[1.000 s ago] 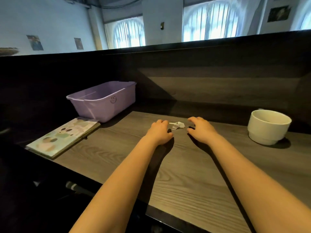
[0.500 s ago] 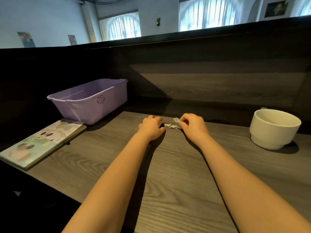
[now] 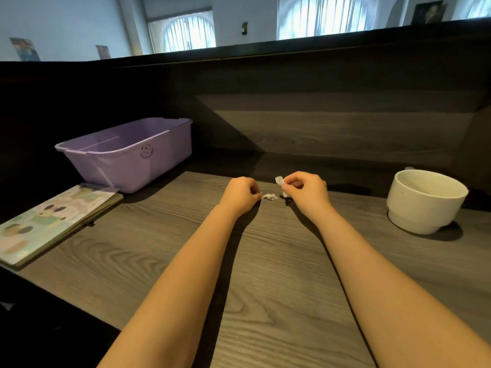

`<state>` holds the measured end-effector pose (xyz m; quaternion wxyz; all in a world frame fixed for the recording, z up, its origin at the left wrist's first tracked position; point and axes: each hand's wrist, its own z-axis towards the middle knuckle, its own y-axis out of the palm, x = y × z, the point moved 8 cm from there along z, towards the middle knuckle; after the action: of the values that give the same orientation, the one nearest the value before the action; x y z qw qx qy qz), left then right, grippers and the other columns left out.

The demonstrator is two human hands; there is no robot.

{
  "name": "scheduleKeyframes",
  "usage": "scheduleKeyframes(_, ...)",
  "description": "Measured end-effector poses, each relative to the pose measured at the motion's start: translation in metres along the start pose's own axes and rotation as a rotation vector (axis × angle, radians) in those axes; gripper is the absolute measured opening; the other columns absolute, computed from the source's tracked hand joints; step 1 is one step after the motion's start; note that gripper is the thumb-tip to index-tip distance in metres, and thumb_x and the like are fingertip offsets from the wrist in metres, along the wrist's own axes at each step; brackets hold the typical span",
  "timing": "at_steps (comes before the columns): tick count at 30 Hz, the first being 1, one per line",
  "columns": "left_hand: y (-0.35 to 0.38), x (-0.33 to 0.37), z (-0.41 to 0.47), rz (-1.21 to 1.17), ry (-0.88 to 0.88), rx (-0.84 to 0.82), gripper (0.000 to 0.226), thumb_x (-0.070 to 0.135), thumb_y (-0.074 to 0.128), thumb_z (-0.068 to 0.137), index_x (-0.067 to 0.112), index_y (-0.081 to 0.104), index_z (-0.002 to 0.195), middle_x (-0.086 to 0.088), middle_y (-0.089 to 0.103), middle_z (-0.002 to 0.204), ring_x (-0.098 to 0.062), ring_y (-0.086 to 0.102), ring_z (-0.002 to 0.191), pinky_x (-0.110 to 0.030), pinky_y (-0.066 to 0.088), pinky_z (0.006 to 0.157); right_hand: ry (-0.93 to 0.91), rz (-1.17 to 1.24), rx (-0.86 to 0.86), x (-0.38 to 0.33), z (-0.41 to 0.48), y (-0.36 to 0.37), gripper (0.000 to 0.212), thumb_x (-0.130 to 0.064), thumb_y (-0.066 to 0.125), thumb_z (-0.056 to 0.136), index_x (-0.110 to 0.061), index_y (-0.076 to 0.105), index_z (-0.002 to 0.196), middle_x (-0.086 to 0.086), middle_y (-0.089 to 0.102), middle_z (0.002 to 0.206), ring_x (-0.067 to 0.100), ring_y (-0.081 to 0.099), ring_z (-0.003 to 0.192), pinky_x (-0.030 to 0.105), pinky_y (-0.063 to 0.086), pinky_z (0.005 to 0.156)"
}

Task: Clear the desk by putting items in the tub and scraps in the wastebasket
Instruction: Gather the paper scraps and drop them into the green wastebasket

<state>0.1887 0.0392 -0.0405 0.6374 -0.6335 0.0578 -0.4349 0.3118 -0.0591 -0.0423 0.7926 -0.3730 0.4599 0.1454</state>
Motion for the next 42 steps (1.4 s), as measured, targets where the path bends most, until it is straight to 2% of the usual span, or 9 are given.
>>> scheduleKeyframes(5, -0.007, -0.012, -0.005, -0.035, -0.022, 0.023, 0.019, 0.016, 0.062, 0.088, 0.009, 0.066, 0.105, -0.008, 0.065, 0.106, -0.017, 0.059, 0.096, -0.026, 0.046, 0.079, 0.04, -0.124, -0.254, -0.005, 0.0, 0.028, 0.034, -0.018, 0.066, 0.087, -0.018, 0.059, 0.12, 0.001, 0.068, 0.089, 0.013, 0.064, 0.086, 0.027, 0.05, 0.08)
scheduleKeyframes(11, -0.012, -0.023, -0.004, -0.08, -0.032, -0.022, 0.028, 0.014, 0.056, 0.091, 0.011, 0.056, 0.119, -0.008, 0.06, 0.114, -0.018, 0.058, 0.101, -0.025, 0.045, 0.082, -0.002, -0.394, -0.468, -0.018, 0.007, 0.048, 0.031, -0.019, 0.065, 0.087, -0.022, 0.061, 0.117, -0.005, 0.061, 0.083, 0.01, 0.059, 0.082, 0.029, 0.05, 0.08)
scheduleKeyframes(15, -0.015, -0.029, -0.002, -0.054, -0.031, -0.095, 0.028, 0.02, 0.061, 0.088, 0.011, 0.06, 0.114, -0.006, 0.061, 0.11, -0.011, 0.055, 0.092, -0.022, 0.045, 0.077, -0.026, -0.446, -0.412, -0.02, 0.009, 0.054, 0.006, -0.024, 0.064, 0.088, -0.025, 0.062, 0.093, -0.002, 0.061, 0.09, 0.014, 0.058, 0.088, 0.032, 0.051, 0.081)
scheduleKeyframes(18, -0.011, -0.025, -0.005, -0.07, -0.03, -0.196, 0.035, 0.024, 0.066, 0.084, 0.011, 0.059, 0.115, -0.003, 0.061, 0.103, -0.006, 0.054, 0.082, -0.017, 0.045, 0.067, 0.002, -0.407, -0.352, -0.013, 0.011, 0.053, 0.006, -0.028, 0.063, 0.088, -0.029, 0.059, 0.083, -0.002, 0.063, 0.088, 0.015, 0.059, 0.087, 0.035, 0.053, 0.082)
scheduleKeyframes(22, -0.008, -0.019, -0.002, -0.049, -0.021, -0.271, 0.044, 0.024, 0.067, 0.084, 0.015, 0.053, 0.125, -0.007, 0.056, 0.123, -0.017, 0.054, 0.105, -0.028, 0.047, 0.089, 0.074, -0.15, -0.24, -0.002, 0.01, 0.042, 0.003, -0.025, 0.063, 0.088, -0.026, 0.063, 0.085, -0.001, 0.064, 0.084, 0.015, 0.061, 0.087, 0.032, 0.052, 0.082)
scheduleKeyframes(27, -0.008, -0.016, 0.004, 0.004, -0.045, -0.315, 0.039, 0.022, 0.064, 0.086, 0.015, 0.053, 0.123, -0.006, 0.055, 0.121, -0.018, 0.052, 0.104, -0.03, 0.043, 0.09, 0.09, 0.023, -0.151, 0.002, 0.009, 0.031, 0.005, -0.021, 0.063, 0.088, -0.021, 0.065, 0.092, 0.001, 0.064, 0.087, 0.016, 0.06, 0.09, 0.031, 0.051, 0.081)
scheduleKeyframes(30, -0.007, -0.014, 0.006, 0.02, -0.053, -0.291, 0.036, 0.02, 0.062, 0.087, 0.012, 0.055, 0.122, -0.007, 0.058, 0.118, -0.017, 0.053, 0.1, -0.03, 0.042, 0.088, 0.083, 0.018, -0.167, 0.002, 0.007, 0.033, 0.005, -0.021, 0.063, 0.088, -0.02, 0.065, 0.092, 0.004, 0.065, 0.089, 0.017, 0.061, 0.088, 0.034, 0.052, 0.083)
scheduleKeyframes(36, -0.018, -0.016, -0.001, -0.051, -0.064, -0.128, 0.025, 0.017, 0.063, 0.087, 0.009, 0.062, 0.111, -0.008, 0.061, 0.104, -0.02, 0.058, 0.099, -0.029, 0.046, 0.084, 0.089, 0.022, -0.09, -0.002, 0.004, 0.026, 0.006, -0.019, 0.062, 0.089, -0.018, 0.064, 0.095, -0.001, 0.061, 0.082, 0.012, 0.058, 0.08, 0.026, 0.048, 0.073)
scheduleKeyframes(42, -0.058, -0.026, -0.029, -0.326, -0.083, 0.069, 0.003, 0.012, 0.061, 0.087, 0.012, 0.062, 0.09, 0.001, 0.058, 0.079, -0.011, 0.056, 0.078, -0.02, 0.043, 0.064, 0.087, -0.01, -0.046, -0.019, -0.018, 0.021, 0.005, -0.018, 0.06, 0.09, -0.017, 0.063, 0.094, -0.003, 0.058, 0.075, 0.01, 0.055, 0.076, 0.026, 0.045, 0.073)
